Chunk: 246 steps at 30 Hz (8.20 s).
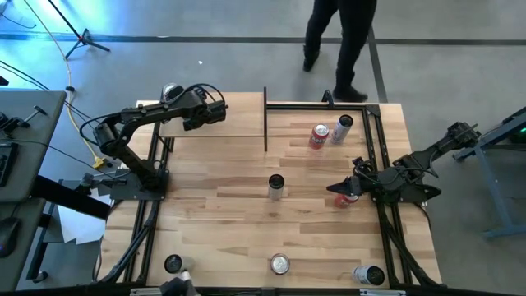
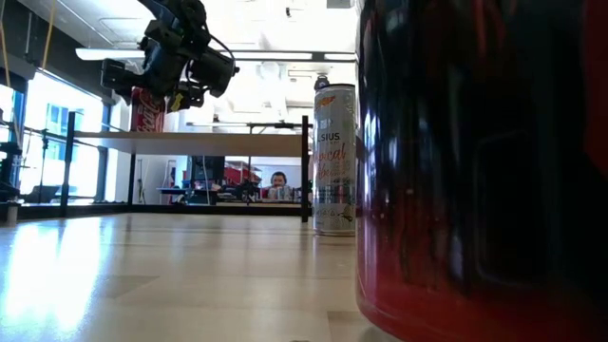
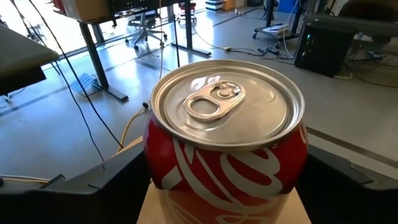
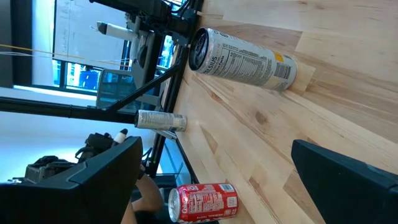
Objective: Place canned beverage on shelf
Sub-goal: Put the top red soda can on the shelf, then adjust the shelf on the table, then put the top light orange soda can on the shelf
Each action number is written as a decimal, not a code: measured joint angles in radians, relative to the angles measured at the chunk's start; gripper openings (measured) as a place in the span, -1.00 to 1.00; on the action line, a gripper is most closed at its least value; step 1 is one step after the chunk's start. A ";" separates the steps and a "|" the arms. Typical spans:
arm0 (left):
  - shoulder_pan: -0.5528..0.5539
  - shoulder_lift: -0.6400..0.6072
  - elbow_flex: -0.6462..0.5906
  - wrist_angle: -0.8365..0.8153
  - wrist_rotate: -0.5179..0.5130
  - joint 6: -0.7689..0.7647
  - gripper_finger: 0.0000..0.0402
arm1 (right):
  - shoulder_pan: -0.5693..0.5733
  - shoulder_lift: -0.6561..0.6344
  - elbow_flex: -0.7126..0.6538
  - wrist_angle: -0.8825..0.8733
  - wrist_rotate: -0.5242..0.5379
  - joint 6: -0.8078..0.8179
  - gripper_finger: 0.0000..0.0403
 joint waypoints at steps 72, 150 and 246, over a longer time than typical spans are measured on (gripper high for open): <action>-0.702 -0.058 0.108 -0.106 0.844 -0.195 0.99 | 0.000 0.000 0.000 -0.007 0.000 0.000 0.99; -0.375 -0.057 -0.138 -0.104 0.440 -0.113 0.99 | 0.000 0.000 0.000 -0.008 0.000 0.000 0.99; -1.198 0.260 0.193 0.674 0.171 0.548 0.99 | 0.000 0.000 0.000 -0.022 0.000 0.000 0.99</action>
